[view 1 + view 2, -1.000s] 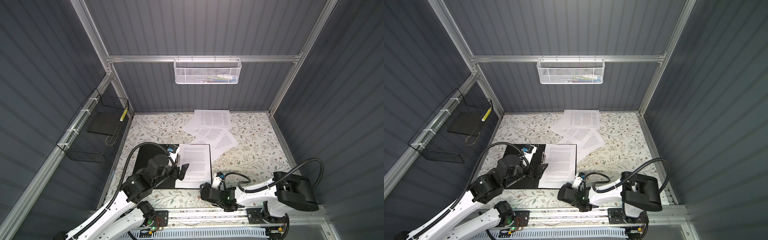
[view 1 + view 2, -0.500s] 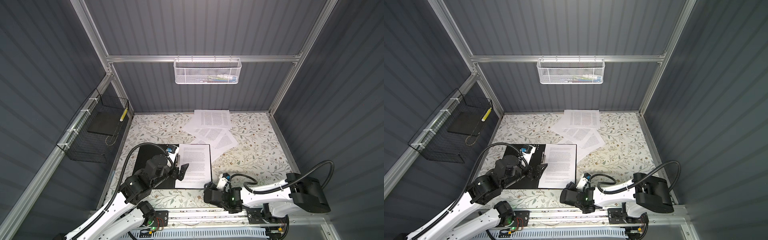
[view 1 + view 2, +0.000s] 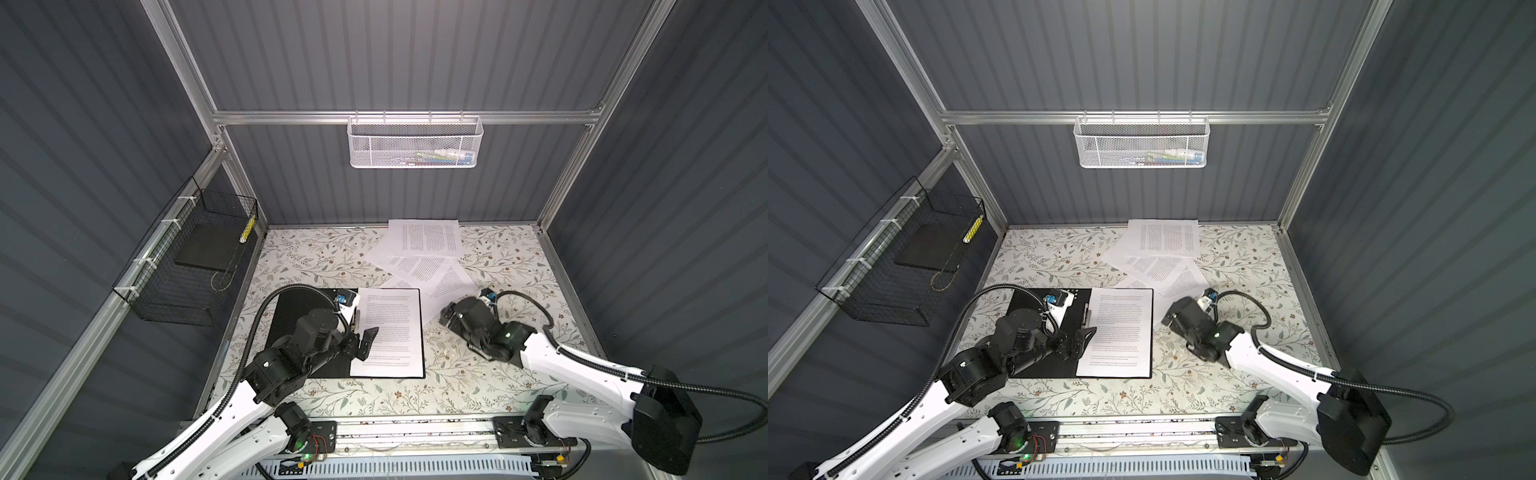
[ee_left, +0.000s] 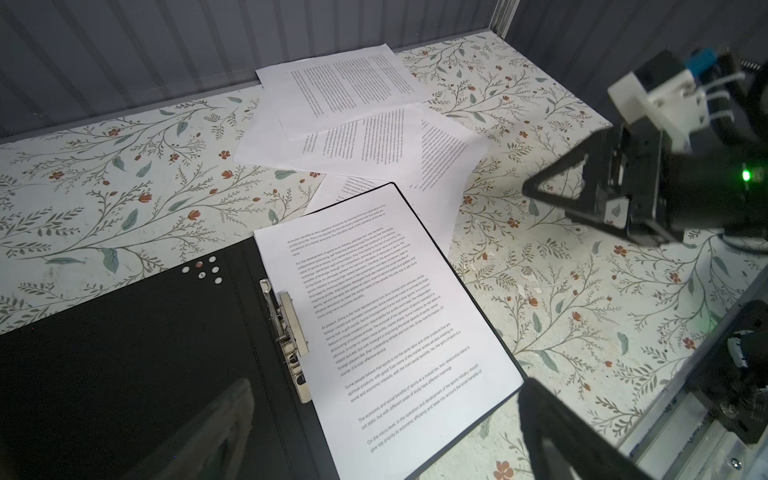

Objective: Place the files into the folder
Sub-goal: 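Release the sheet and move the right gripper toward the loose sheets, then lower the right gripper onto loose sheets while the left reaches over the folder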

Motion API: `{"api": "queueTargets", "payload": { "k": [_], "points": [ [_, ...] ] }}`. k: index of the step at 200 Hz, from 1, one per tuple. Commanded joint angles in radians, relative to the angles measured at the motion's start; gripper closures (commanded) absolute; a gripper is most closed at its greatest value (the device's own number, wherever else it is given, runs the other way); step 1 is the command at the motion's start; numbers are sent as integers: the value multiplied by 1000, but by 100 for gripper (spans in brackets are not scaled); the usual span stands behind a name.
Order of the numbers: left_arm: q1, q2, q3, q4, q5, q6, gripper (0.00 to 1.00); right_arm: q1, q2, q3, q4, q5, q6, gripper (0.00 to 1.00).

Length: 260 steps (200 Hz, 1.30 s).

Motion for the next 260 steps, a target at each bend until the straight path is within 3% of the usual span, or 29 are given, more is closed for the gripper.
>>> {"api": "queueTargets", "payload": {
  "k": [1, 51, 92, 155, 221, 260],
  "points": [
    [10, 12, 10, 4, 5, 14, 0, -156, 114, 144, -74, -193, -293, 1],
    [15, 35, 10, 3, -6, 21, 0, -318, 509, 492, -101, -391, -455, 1],
    [16, 39, 14, -8, -10, 23, 0, -331, 779, 756, -211, -393, -462, 1],
    [18, 27, 10, 2, -17, 27, 0, -372, 834, 700, -109, -478, -382, 1],
    [25, 33, 13, 1, -12, 29, 0, -418, 843, 665, -195, -394, -355, 1],
    [28, 27, 12, 1, -22, 28, 0, -444, 795, 586, -187, -419, -353, 1]
  ]
}}
